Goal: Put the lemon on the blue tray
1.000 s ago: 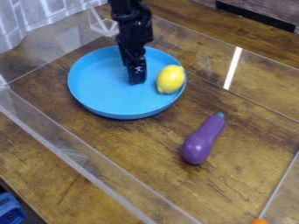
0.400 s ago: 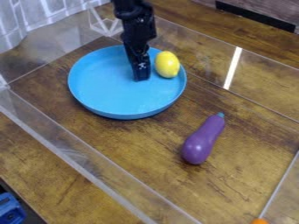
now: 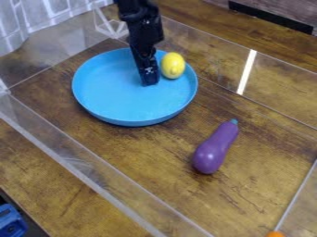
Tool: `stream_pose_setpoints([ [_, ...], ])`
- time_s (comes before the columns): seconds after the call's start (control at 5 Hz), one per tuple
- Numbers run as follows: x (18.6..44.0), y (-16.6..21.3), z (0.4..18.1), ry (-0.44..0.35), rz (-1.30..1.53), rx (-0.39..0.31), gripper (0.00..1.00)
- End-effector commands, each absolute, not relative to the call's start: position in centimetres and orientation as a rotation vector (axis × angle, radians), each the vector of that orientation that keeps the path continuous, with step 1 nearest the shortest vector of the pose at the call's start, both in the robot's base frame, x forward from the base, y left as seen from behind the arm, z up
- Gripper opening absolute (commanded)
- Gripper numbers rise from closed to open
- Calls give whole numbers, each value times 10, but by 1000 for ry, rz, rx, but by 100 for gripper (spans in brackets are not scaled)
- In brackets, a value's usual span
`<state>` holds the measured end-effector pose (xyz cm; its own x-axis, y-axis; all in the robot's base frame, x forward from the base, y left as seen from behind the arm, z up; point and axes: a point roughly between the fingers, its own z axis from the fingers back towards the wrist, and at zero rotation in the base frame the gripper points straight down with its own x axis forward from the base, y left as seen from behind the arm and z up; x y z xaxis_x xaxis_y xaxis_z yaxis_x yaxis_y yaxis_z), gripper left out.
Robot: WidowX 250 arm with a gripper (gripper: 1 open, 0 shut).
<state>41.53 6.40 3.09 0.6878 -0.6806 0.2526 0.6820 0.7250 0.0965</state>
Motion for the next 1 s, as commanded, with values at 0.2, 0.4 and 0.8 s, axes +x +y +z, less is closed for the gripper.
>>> stream_pose_setpoints([
  [0.2,427,72,55,-362,-808,16,100],
  [0.4,428,77,59,-373,-820,9,100],
  [0.8,437,81,53,-375,-795,11,100],
])
